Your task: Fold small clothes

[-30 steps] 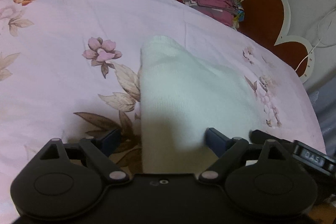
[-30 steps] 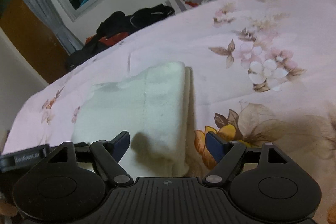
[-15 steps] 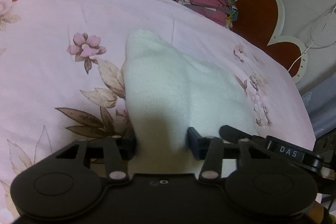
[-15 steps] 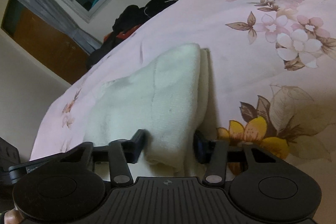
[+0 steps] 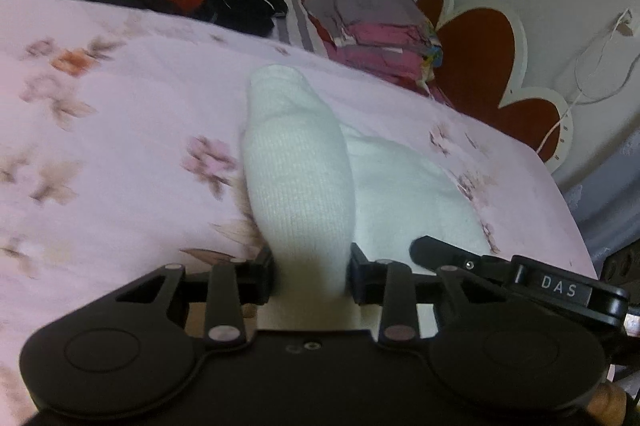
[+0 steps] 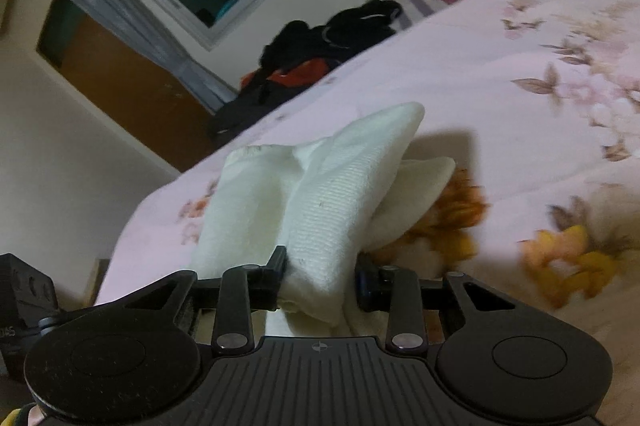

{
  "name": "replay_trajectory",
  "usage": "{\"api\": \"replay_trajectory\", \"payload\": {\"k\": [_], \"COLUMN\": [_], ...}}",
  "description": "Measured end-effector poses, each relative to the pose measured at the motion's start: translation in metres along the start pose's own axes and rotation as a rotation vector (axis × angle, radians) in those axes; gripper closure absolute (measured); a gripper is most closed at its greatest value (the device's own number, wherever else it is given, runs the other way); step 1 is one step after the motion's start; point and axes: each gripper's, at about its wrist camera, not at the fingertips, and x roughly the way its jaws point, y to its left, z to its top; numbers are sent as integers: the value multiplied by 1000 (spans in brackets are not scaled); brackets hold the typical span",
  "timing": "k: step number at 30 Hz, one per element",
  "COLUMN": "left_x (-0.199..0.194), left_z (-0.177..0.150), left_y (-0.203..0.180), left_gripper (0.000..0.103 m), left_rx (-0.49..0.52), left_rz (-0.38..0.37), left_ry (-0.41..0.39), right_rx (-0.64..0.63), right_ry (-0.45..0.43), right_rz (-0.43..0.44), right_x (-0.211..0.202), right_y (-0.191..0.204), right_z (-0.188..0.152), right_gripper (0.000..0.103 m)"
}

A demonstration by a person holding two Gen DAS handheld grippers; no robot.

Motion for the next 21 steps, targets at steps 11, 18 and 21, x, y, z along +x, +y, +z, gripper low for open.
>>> {"api": "replay_trajectory", "payload": {"k": [11,18,21], "left_x": [-91,-122,-123], "left_z": [15,32,32], "left_y": [124,223,259], "left_gripper": [69,69,69], "left_rx": [-8,-12,-38], "left_rz": [45,76,87], "left_ry": [-52,-39,-34], "right_rx": [-34,-11,-9], "right_ry": [24,42,68], "right_rz": [69,82,74], "right_x": [71,137,169], "right_y": [127,193,212], "right_z": [-59,-112,-127], "right_gripper": [70,70,70]}}
